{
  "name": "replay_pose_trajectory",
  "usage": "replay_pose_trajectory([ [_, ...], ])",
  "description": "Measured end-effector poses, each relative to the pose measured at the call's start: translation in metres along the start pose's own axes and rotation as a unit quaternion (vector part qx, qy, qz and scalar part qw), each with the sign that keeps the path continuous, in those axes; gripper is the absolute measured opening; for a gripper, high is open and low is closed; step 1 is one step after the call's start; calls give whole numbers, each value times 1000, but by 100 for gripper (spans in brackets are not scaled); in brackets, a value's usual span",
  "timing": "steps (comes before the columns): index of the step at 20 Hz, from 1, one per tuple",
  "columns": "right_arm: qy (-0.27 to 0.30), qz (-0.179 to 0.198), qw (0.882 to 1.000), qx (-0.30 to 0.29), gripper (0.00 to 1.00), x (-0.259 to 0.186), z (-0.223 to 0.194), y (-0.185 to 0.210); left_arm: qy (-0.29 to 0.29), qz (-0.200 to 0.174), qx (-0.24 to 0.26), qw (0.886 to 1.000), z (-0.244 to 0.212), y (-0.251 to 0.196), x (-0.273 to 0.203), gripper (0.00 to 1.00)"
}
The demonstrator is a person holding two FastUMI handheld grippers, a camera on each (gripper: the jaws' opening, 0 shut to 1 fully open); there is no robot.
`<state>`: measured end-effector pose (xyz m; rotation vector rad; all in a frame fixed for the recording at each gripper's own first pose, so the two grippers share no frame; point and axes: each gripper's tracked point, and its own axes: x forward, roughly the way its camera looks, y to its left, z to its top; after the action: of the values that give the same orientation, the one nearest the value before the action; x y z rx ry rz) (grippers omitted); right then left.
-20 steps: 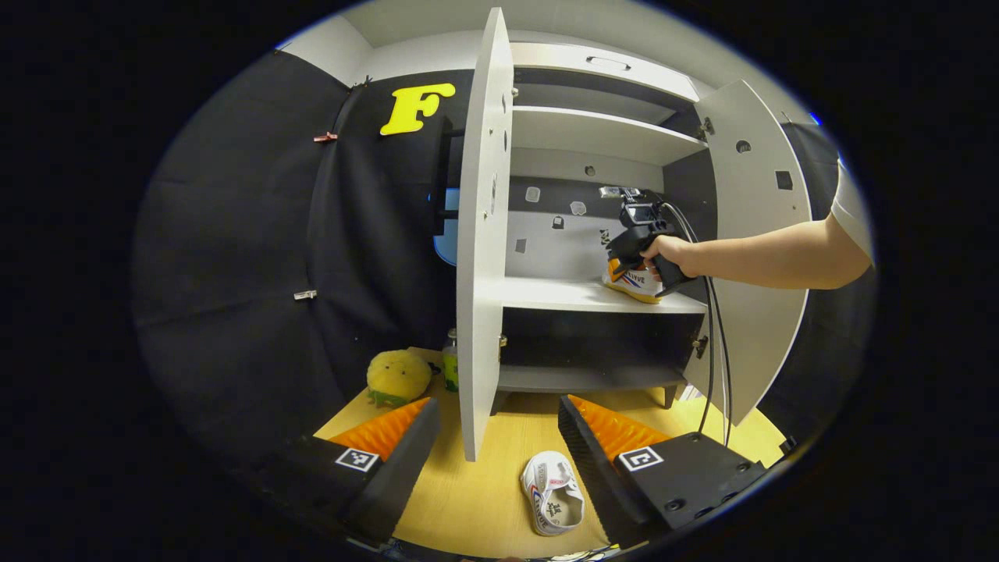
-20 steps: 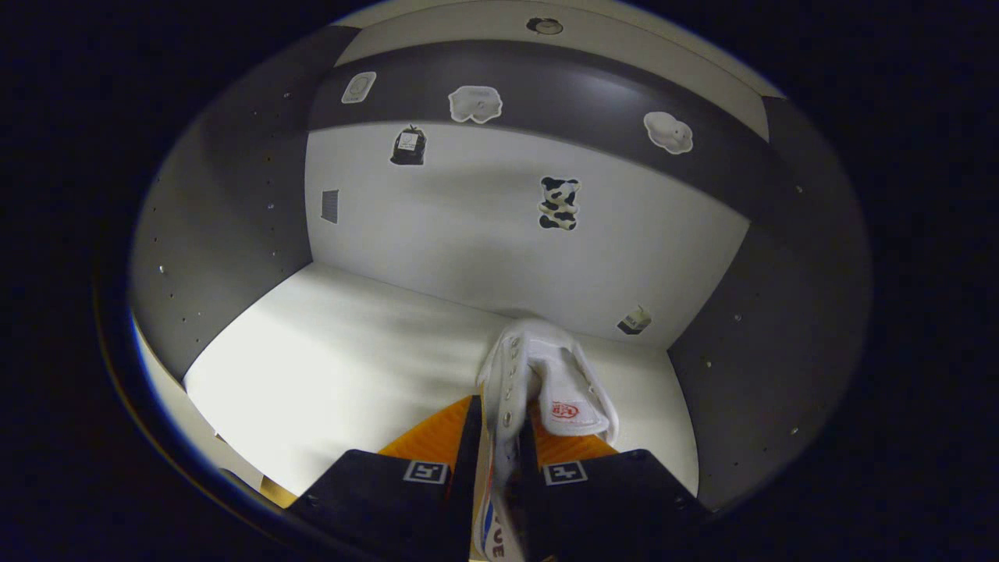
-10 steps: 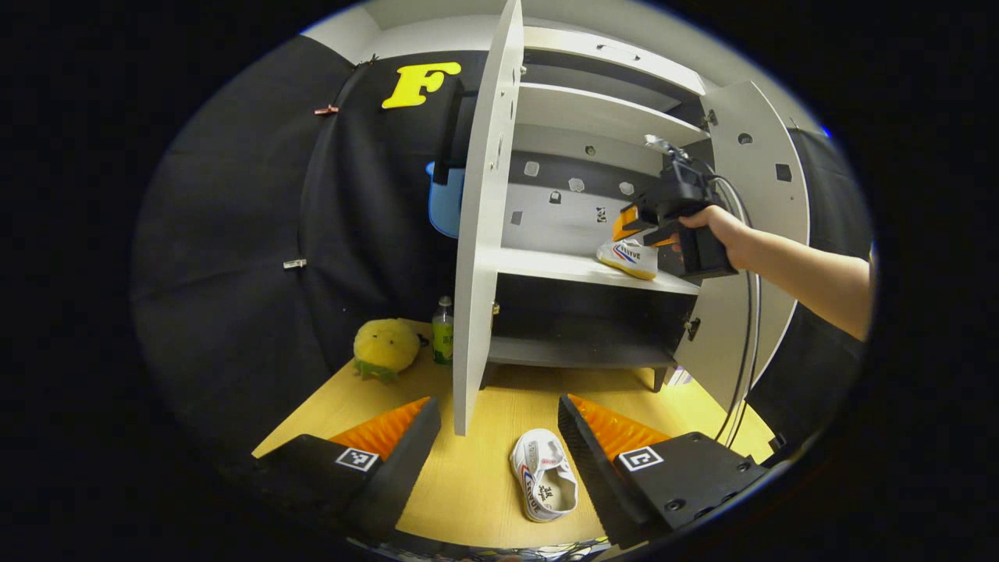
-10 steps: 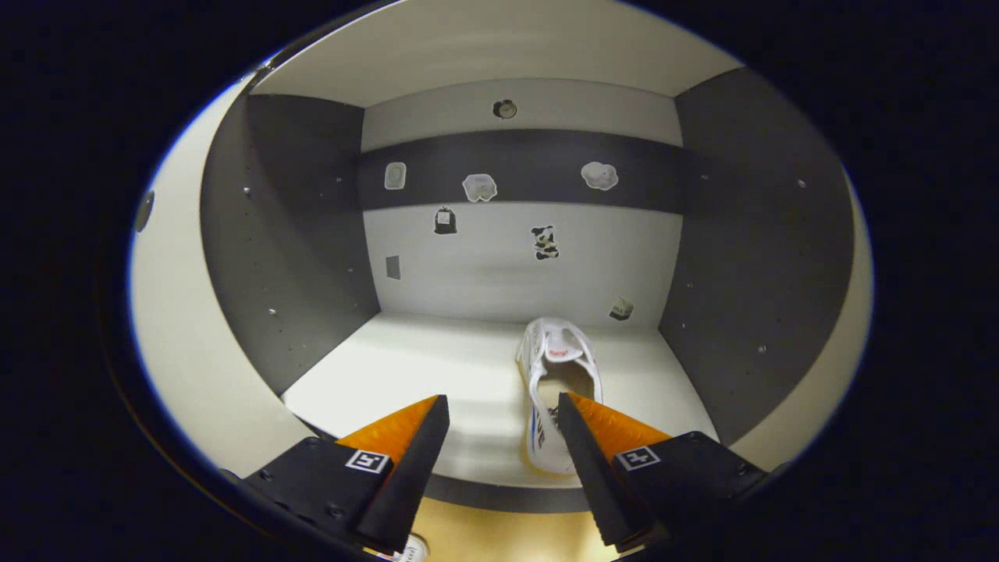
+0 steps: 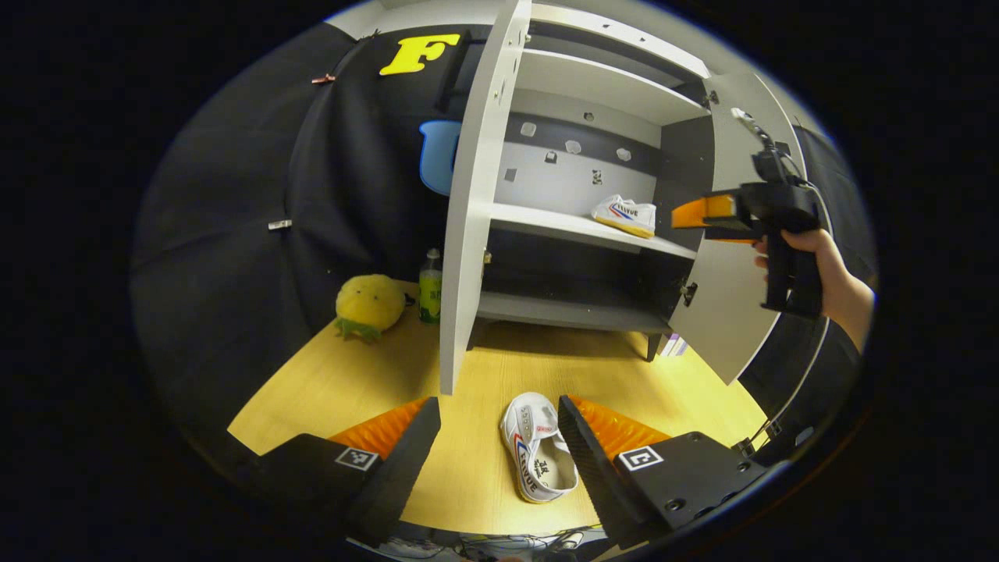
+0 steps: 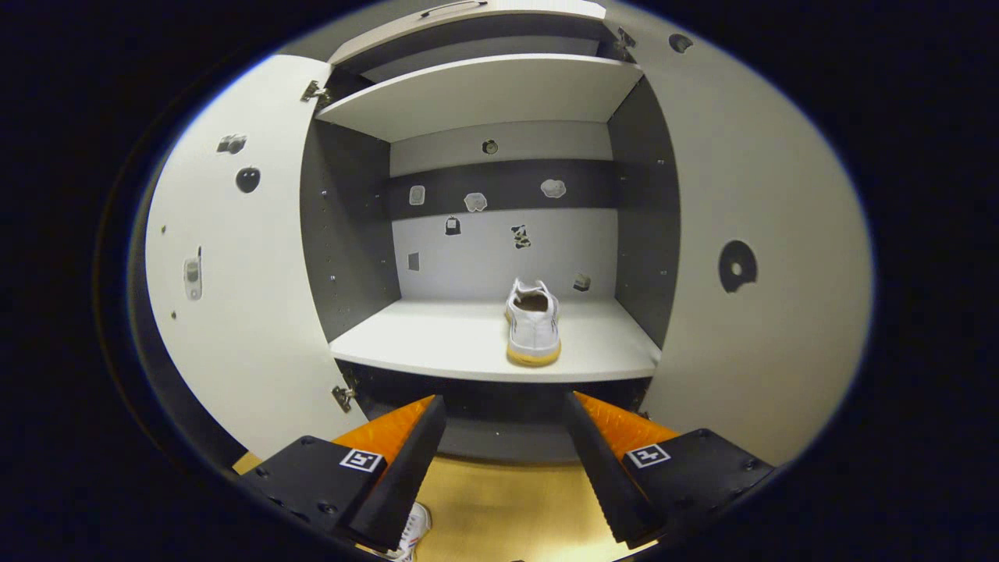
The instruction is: Grab one shoe with the right hand and put it into the shoe cabinet, grab the other shoe with the left hand and put it into the shoe cabinet; then close the right door with the right hand and the left door with the left hand.
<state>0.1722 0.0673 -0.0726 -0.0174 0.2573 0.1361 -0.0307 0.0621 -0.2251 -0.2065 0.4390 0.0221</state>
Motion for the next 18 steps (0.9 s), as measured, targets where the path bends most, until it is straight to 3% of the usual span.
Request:
replay_pose_trajectory([
  [8,132,-38,990,24,98,-97,-149,-14,94,-58,24,994,-67,-21,50,96],
  [14,161,-95,981,51,98,-153,-186,-32,168,-57,66,982,-136,-18,107,95],
  [18,167,-108,978,60,97,-175,-195,-35,163,-40,101,981,-145,-16,141,94],
])
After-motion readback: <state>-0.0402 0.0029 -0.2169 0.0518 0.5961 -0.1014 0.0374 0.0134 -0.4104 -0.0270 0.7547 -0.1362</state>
